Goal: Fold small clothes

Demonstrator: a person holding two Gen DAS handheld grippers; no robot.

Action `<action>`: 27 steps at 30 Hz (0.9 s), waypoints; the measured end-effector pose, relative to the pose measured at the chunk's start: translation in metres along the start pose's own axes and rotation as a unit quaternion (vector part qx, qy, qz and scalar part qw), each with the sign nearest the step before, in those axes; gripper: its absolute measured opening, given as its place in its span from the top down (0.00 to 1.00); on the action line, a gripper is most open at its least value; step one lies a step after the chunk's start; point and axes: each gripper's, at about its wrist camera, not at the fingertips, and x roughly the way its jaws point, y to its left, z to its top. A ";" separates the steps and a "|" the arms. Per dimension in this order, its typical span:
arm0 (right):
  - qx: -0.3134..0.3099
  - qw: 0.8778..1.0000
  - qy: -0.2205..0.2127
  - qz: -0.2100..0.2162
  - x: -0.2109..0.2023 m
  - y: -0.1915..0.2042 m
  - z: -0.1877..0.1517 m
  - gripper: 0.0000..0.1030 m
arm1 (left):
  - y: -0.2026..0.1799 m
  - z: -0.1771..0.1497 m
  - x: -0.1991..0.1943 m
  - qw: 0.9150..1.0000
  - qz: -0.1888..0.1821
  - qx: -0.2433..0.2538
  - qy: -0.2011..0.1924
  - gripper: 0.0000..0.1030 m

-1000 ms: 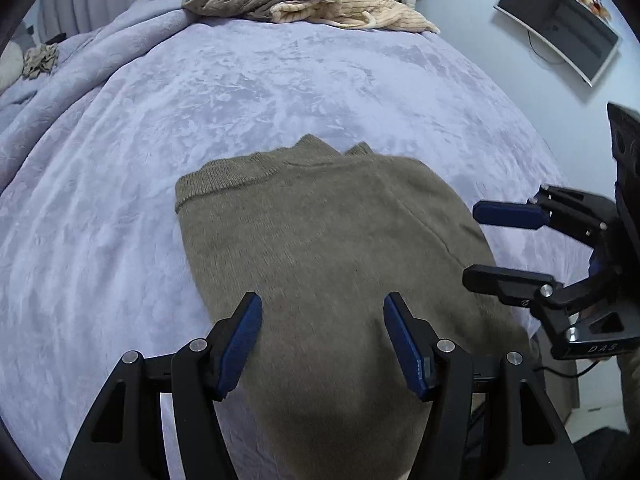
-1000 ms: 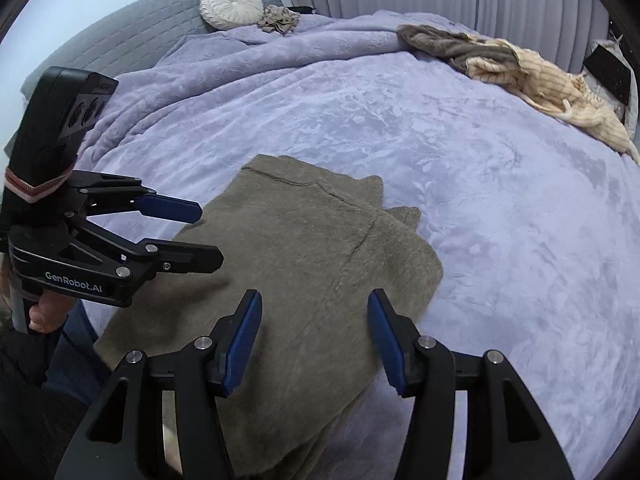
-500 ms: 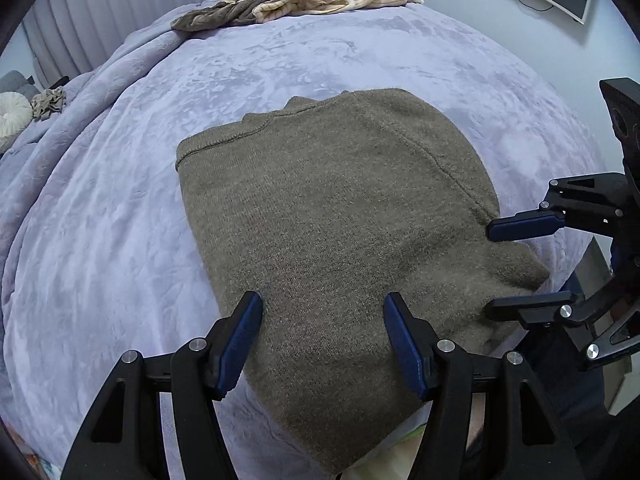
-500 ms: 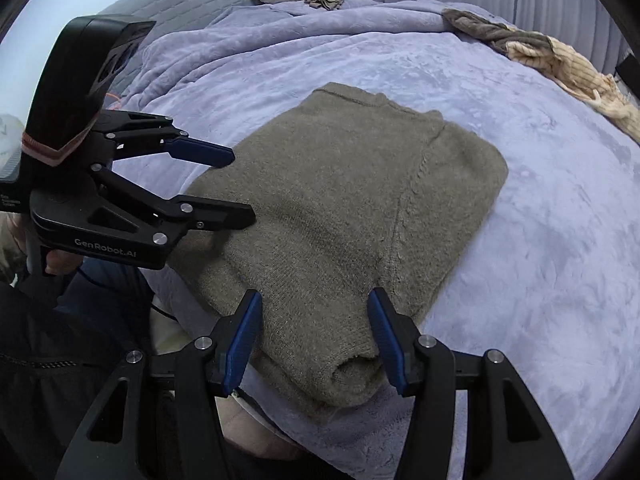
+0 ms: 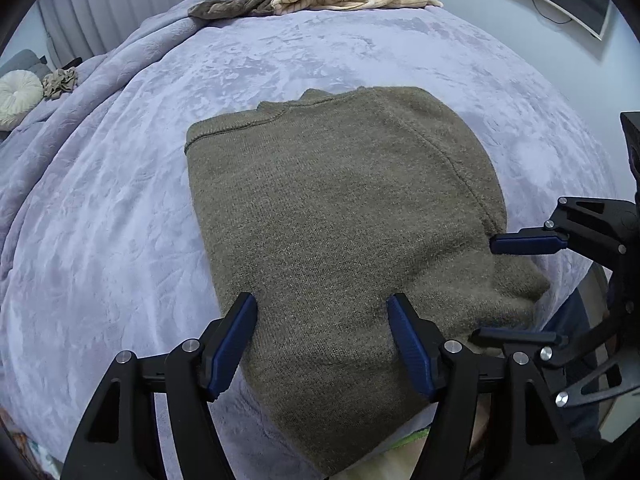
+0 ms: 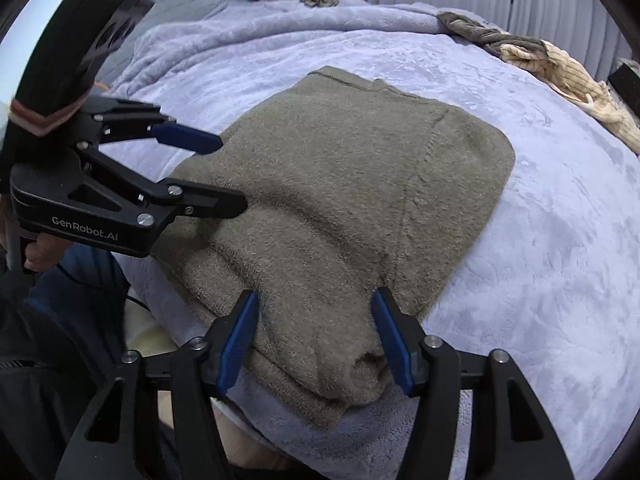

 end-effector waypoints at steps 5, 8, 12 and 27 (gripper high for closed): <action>-0.018 0.999 -0.006 -0.043 -0.028 0.014 0.029 0.21 | -0.003 0.015 -0.029 0.999 0.044 -0.018 -0.027 0.32; -0.027 0.996 0.003 -0.080 -0.036 0.020 0.043 0.21 | -0.003 0.024 -0.042 0.997 0.056 -0.035 -0.031 0.32; -0.014 0.994 0.034 -0.103 -0.036 0.023 0.055 0.21 | -0.001 0.030 -0.047 0.993 0.093 -0.066 -0.027 0.32; 0.061 0.990 0.037 -0.121 -0.043 -0.001 0.063 0.21 | 0.012 0.035 -0.026 0.990 0.063 -0.116 0.039 0.32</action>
